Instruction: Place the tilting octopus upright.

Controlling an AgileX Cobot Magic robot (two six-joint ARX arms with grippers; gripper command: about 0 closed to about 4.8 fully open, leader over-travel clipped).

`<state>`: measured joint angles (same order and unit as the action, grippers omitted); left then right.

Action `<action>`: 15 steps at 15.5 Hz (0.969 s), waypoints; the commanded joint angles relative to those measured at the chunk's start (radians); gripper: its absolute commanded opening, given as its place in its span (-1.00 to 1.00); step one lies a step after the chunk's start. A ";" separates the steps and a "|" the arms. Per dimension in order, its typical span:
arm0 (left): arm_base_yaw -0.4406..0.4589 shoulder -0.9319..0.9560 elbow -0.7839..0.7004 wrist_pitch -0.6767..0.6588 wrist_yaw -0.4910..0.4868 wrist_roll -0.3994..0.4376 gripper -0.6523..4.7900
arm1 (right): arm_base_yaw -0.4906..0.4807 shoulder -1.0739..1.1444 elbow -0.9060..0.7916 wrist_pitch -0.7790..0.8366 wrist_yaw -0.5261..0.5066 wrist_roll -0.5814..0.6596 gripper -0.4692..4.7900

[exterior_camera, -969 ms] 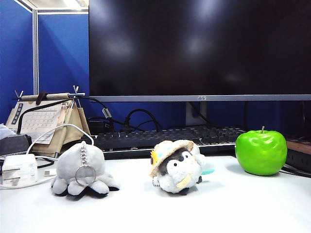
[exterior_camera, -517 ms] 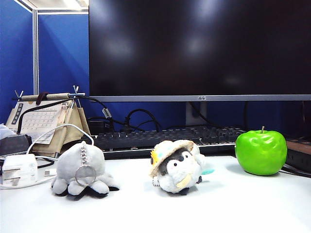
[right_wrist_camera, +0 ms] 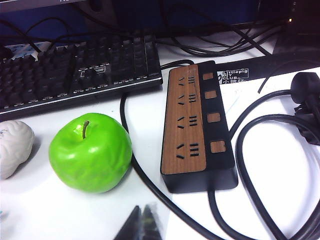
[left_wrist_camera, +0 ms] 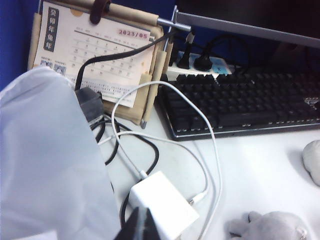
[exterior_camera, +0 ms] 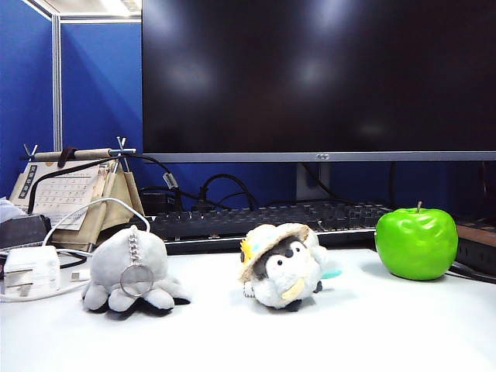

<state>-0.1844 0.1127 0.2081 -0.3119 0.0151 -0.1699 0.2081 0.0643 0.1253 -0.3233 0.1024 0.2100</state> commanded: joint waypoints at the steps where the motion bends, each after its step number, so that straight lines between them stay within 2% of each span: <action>1: 0.001 -0.001 0.000 0.006 0.000 0.001 -0.77 | 0.000 -0.002 0.002 0.013 0.000 0.000 -0.85; 4: 0.013 -0.021 -0.001 0.008 -0.001 0.026 -0.77 | 0.000 -0.002 0.002 0.013 0.000 0.000 -0.85; 11: 0.172 -0.109 -0.039 0.023 -0.001 0.040 -0.77 | 0.000 -0.003 0.002 0.013 0.000 0.000 -0.85; 15: 0.177 -0.109 -0.059 0.071 -0.045 0.084 -0.77 | 0.000 -0.003 0.002 0.011 0.000 0.000 -0.85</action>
<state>-0.0086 0.0059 0.1604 -0.2871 -0.0151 -0.1001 0.2085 0.0616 0.1253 -0.3244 0.1024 0.2100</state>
